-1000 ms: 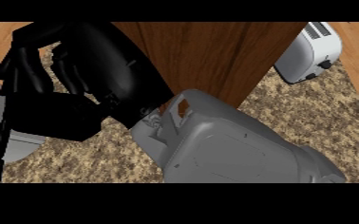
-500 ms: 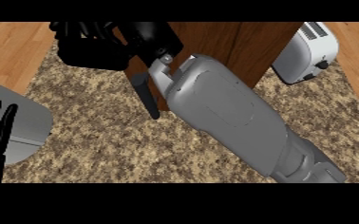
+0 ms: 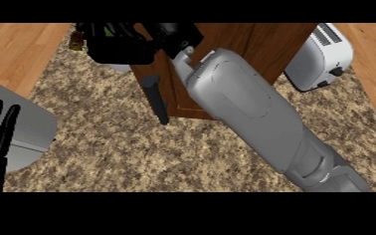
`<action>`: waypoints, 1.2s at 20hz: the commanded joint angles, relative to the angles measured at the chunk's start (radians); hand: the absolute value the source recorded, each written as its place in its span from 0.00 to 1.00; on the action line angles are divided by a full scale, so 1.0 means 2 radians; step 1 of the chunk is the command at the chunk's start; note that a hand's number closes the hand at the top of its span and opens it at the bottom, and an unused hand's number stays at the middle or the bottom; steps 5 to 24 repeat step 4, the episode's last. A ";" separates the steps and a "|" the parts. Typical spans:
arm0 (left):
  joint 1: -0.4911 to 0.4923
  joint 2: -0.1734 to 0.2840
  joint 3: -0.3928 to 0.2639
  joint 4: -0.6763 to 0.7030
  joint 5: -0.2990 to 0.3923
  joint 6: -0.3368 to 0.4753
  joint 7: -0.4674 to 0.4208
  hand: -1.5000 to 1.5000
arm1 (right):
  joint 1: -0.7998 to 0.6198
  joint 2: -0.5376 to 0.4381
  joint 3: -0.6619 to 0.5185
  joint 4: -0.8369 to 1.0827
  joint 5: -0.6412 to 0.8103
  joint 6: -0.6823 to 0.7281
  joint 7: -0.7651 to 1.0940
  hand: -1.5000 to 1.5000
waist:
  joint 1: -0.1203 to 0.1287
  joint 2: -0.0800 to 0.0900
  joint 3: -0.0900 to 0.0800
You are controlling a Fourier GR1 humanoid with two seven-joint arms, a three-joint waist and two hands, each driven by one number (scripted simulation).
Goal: Pick up the wine, place it into the cabinet and close the cabinet
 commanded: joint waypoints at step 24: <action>0.001 -0.010 -0.005 0.010 -0.007 -0.009 -0.002 0.00 | 0.000 -0.035 -0.036 0.083 0.026 -0.012 -0.028 1.00 | -0.001 0.023 0.003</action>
